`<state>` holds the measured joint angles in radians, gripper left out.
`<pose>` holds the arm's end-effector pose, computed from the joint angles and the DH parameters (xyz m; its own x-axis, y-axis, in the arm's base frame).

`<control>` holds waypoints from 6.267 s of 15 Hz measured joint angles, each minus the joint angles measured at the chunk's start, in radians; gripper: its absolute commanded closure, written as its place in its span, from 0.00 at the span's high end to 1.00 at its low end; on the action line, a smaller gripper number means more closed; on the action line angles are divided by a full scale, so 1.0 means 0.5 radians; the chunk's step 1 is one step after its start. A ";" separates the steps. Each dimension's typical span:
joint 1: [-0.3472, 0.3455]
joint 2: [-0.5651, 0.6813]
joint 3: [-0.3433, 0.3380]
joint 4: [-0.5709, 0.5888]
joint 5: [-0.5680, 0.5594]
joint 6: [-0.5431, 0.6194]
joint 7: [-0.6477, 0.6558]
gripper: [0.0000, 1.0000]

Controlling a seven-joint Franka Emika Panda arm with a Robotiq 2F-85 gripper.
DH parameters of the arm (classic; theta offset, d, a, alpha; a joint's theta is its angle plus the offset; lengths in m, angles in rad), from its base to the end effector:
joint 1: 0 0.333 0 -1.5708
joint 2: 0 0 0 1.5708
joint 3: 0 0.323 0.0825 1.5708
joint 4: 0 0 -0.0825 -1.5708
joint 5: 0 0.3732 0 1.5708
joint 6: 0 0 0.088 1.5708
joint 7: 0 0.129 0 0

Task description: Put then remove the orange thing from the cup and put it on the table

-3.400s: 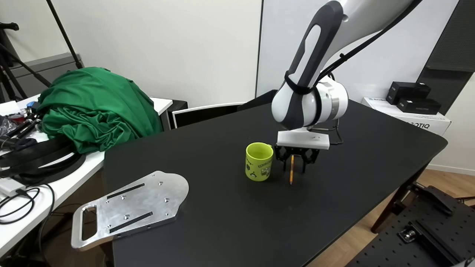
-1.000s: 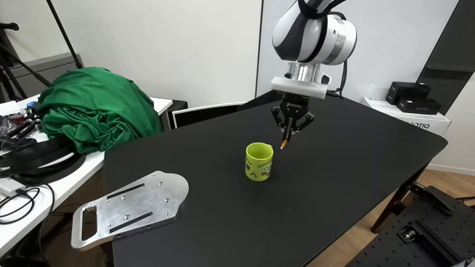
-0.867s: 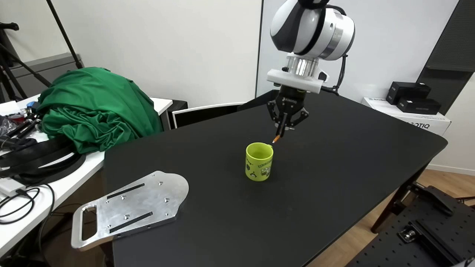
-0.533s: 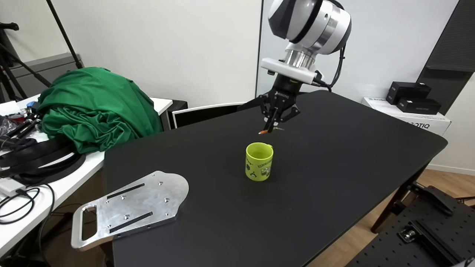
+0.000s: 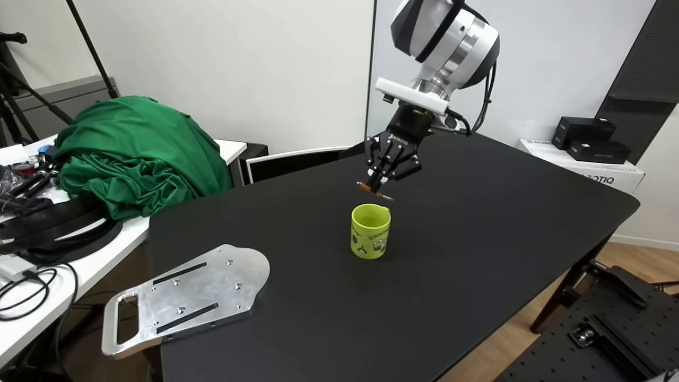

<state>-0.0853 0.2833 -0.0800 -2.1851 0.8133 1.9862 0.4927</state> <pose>0.5078 -0.0244 0.2398 0.3233 -0.6595 -0.6786 -0.9371 -0.3227 -0.1328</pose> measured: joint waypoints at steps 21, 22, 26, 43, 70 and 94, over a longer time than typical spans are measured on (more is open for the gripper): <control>-0.132 0.551 -0.075 0.288 0.335 -0.397 -0.405 0.02; -0.135 0.555 -0.080 0.294 0.336 -0.397 -0.408 0.34; -0.144 0.573 -0.099 0.308 0.336 -0.399 -0.415 0.55; -0.099 0.584 -0.073 0.317 0.334 -0.394 -0.467 1.00; -0.034 0.585 -0.064 0.318 0.333 -0.383 -0.479 0.02; -0.037 0.266 -0.074 0.321 0.165 -0.425 -0.478 0.02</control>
<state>-0.1038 0.4165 -0.1168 -2.0246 0.8959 1.7739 0.2539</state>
